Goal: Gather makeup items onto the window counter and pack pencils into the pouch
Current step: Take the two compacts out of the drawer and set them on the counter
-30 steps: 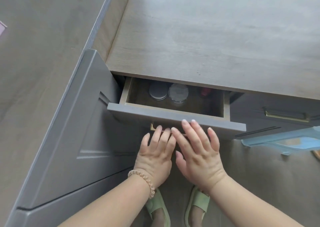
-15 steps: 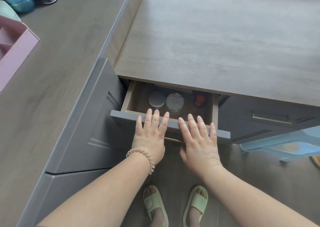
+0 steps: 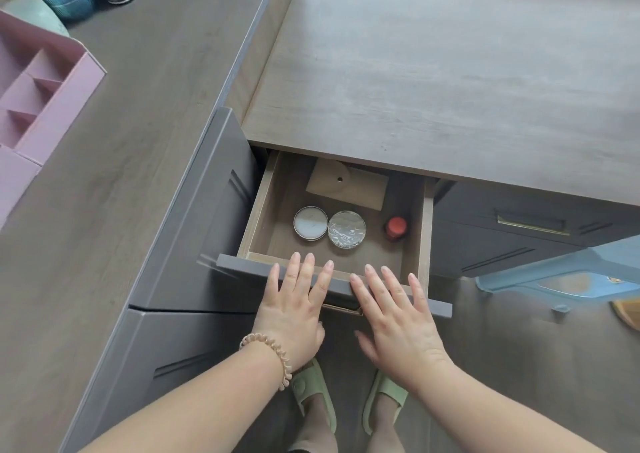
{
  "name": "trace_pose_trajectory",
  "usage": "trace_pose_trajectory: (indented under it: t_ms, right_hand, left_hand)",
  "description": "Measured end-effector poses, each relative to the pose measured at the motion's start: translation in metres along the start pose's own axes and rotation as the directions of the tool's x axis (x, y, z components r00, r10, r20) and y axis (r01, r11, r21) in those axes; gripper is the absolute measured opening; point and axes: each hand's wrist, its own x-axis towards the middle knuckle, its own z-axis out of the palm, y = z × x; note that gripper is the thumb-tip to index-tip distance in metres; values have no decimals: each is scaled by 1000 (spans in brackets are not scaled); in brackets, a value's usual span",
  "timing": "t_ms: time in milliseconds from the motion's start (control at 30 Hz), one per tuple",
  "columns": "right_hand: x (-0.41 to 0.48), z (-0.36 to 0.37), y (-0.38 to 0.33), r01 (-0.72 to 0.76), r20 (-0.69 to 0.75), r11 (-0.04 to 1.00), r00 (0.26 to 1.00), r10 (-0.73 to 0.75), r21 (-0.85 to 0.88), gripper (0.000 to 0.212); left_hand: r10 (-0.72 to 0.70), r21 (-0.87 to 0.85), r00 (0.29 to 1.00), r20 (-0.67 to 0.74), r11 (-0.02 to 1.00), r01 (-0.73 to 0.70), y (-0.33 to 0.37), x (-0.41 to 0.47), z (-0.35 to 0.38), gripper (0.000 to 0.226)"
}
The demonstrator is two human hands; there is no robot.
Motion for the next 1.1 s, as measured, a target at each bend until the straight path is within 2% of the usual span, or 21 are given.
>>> trace_pose_trajectory:
  t_ms: [67,133,233,400,533,600,700,933,1100]
  right_hand:
    - [0,-6,1,22,-48,1000,999,-22,14,75]
    - [12,-18,5,14,-137,999,991,-7,49,70]
    - [51,-36,17,-46,-223,996,973,62,75,65]
    - [119,-27,23,-92,-175,994,979,100,57,64]
    - [141,1,20,-127,-90,989,987,134,74,64]
    - [145,14,20,-137,-17,989,990,138,59,69]
    - [150,29,23,-152,64,988,987,149,41,76]
    - [141,43,15,-165,65,983,985,160,76,81]
    - [128,49,3,-109,110,991,989,101,76,83]
  left_hand:
    - [31,-53,998,-46,998,-33,-4,-2,-8,82]
    - [30,-91,987,-161,995,-45,-10,7,-19,79]
    - [-69,-115,961,-269,993,39,-27,43,-42,73]
    - [-84,-36,981,-175,996,79,-44,125,-48,71]
    - [-67,-34,979,-192,998,62,-46,155,-20,66]
    - [-45,-29,984,-171,999,41,-48,161,-7,64]
    - [-36,-28,994,-101,999,33,-52,167,11,73]
    - [-41,-88,995,-86,996,33,-49,160,30,76]
    - [-55,-113,999,2,992,55,-48,142,46,83]
